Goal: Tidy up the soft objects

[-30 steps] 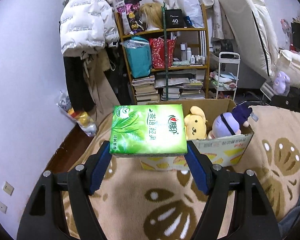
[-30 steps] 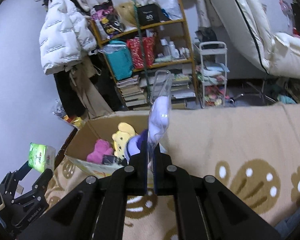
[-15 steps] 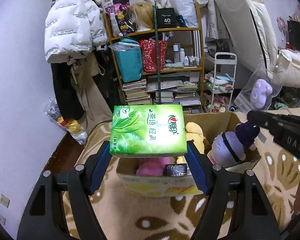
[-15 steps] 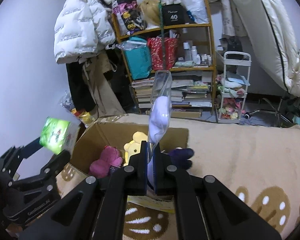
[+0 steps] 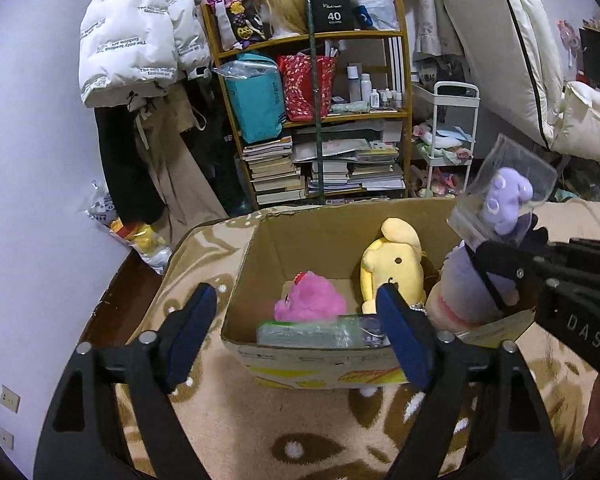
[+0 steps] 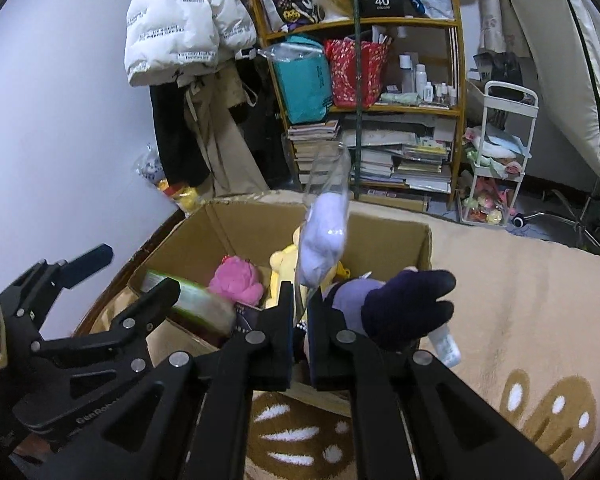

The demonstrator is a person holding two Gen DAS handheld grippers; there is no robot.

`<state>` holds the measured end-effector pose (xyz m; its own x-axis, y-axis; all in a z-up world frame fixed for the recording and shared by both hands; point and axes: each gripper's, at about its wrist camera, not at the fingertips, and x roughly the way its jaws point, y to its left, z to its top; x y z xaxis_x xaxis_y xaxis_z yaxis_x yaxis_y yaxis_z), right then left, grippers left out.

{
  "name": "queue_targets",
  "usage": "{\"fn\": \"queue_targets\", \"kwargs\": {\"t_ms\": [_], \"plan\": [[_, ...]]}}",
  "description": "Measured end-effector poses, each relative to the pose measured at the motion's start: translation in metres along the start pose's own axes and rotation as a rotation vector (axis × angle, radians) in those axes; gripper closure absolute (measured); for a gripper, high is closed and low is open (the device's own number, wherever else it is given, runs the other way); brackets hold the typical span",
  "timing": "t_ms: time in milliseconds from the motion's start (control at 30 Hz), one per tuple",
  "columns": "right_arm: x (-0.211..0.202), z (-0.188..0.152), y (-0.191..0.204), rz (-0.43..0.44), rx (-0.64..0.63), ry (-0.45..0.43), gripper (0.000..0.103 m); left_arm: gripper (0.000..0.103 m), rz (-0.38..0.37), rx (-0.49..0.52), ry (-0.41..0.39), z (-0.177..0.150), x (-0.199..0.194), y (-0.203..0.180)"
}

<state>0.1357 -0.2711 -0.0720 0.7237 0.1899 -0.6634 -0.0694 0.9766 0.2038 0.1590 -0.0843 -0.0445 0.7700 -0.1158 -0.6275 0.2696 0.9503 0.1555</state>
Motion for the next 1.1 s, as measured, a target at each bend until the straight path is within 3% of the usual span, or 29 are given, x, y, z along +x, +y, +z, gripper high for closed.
{"fn": "queue_targets", "kwargs": {"t_ms": [300,367,533,700,767,900,967,1100], "plan": [[-0.012,0.000,0.007,0.012,-0.031,-0.003,0.086,0.011,0.054,0.000,-0.031,-0.003,-0.025,0.006],[-0.018,-0.001,0.009,0.010,-0.039,-0.015,0.073,0.010,0.057,-0.006,-0.032,-0.004,-0.031,0.008],[-0.032,-0.002,0.012,-0.026,-0.052,-0.054,0.054,0.010,0.032,-0.034,-0.032,-0.011,-0.050,0.012],[-0.048,-0.007,0.014,-0.048,-0.054,-0.070,0.045,0.010,0.055,-0.017,-0.057,-0.017,-0.076,0.011],[-0.059,-0.008,0.015,-0.058,-0.054,-0.088,0.032,0.009,0.063,-0.010,-0.069,-0.019,-0.087,0.012],[-0.081,-0.009,0.017,-0.095,-0.067,-0.127,0.021,0.005,0.074,-0.022,-0.114,-0.024,-0.114,0.014],[-0.093,-0.009,0.018,-0.117,-0.069,-0.149,0.011,0.003,0.075,-0.039,-0.129,-0.027,-0.128,0.016],[-0.117,-0.010,0.018,-0.167,-0.065,-0.197,0.005,0.001,0.100,-0.032,-0.154,-0.031,-0.152,0.017]]}}
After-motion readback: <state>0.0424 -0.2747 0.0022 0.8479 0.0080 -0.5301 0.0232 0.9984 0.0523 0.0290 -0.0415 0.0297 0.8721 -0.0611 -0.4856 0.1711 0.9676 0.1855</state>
